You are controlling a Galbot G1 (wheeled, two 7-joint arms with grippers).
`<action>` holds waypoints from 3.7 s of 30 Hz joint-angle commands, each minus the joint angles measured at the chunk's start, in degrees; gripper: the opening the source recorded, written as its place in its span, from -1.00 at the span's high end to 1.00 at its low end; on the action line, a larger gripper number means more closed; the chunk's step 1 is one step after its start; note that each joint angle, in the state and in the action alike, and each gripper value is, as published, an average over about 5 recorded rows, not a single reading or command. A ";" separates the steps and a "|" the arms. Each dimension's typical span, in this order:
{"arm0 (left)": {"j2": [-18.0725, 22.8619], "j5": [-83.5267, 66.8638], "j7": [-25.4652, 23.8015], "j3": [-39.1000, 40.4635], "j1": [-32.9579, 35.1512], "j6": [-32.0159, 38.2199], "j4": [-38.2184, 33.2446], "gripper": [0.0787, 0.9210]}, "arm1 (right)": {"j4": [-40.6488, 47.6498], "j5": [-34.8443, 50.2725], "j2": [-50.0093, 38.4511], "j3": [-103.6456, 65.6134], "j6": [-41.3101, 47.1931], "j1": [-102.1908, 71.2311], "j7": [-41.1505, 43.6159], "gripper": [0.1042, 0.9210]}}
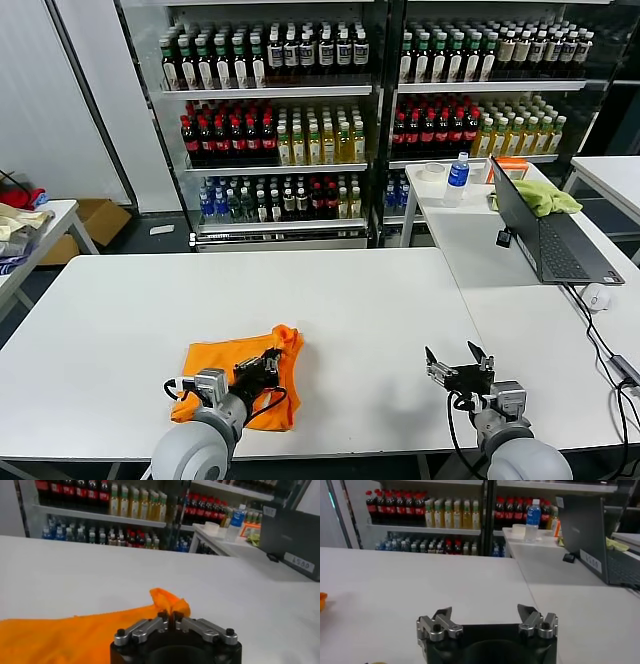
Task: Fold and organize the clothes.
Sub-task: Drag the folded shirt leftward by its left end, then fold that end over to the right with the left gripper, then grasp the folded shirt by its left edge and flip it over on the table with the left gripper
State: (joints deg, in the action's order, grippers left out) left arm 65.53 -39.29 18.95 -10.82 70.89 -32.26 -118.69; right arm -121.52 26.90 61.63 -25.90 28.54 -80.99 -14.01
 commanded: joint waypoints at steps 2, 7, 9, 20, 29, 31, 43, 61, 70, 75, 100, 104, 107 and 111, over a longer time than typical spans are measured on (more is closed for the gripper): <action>1.26 -2.50 -4.90 -2.06 0.66 7.21 -1.40 0.65 | 0.04 -0.06 0.11 0.41 0.04 0.37 0.00 -0.76; -3.99 -5.00 -4.58 -10.81 3.27 8.33 -5.83 0.30 | -0.02 -0.01 -0.06 0.32 0.01 0.37 0.10 -0.76; -6.53 -3.25 -4.60 -15.33 5.15 8.30 -5.03 0.17 | 0.01 0.02 0.00 0.23 -0.06 0.43 0.17 -0.76; -9.19 4.41 -2.94 -24.05 12.61 5.24 7.77 -0.59 | 0.20 0.04 0.07 0.36 -0.39 0.69 0.38 -0.76; -6.62 6.30 -3.31 -20.62 12.78 5.33 7.27 -0.77 | -0.05 0.09 -0.16 -0.20 -0.40 0.19 0.40 -0.76; -6.47 6.04 -3.53 -20.32 12.98 5.41 6.98 -0.77 | -0.03 0.07 -0.09 -0.29 -0.43 0.09 0.41 -0.76; -4.77 5.15 -6.27 -17.96 12.44 9.68 8.91 -0.74 | -0.01 -0.18 0.01 0.00 -0.42 0.16 0.43 -0.76; -3.68 4.48 -8.78 -17.40 11.71 11.19 8.88 0.46 | -0.12 -0.19 0.40 0.20 -0.50 0.51 0.46 -0.76; -11.28 1.98 -8.75 -32.17 12.49 -0.76 0.48 0.97 | -0.38 -0.12 0.21 0.04 -0.48 1.08 0.40 -0.76; -18.88 0.85 -12.97 -45.76 16.63 -0.90 3.43 0.97 | -0.35 -0.19 0.63 0.86 -0.47 1.58 0.34 -0.76; 0.51 1.34 -11.55 -7.21 10.21 -0.88 -12.90 0.97 | -0.33 -0.28 0.41 -0.34 -0.30 1.51 0.14 -0.76; 2.53 1.27 -11.21 -7.24 7.01 -0.84 -9.74 0.97 | -0.42 -0.46 0.53 -0.56 -0.25 1.20 0.12 -0.76; 3.65 1.44 -10.70 -6.81 4.80 -0.80 -6.81 0.97 | -0.46 -0.56 0.50 -0.70 -0.24 1.03 0.11 -0.76; 4.97 1.91 -10.29 -5.91 2.45 -0.77 -4.08 0.97 | -0.62 -0.54 0.27 -1.08 -0.19 0.84 0.08 -0.76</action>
State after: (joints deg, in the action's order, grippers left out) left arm 61.83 -38.52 7.00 -27.69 80.64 -32.76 -125.08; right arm -121.99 26.39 61.98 -26.72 28.28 -80.09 -13.89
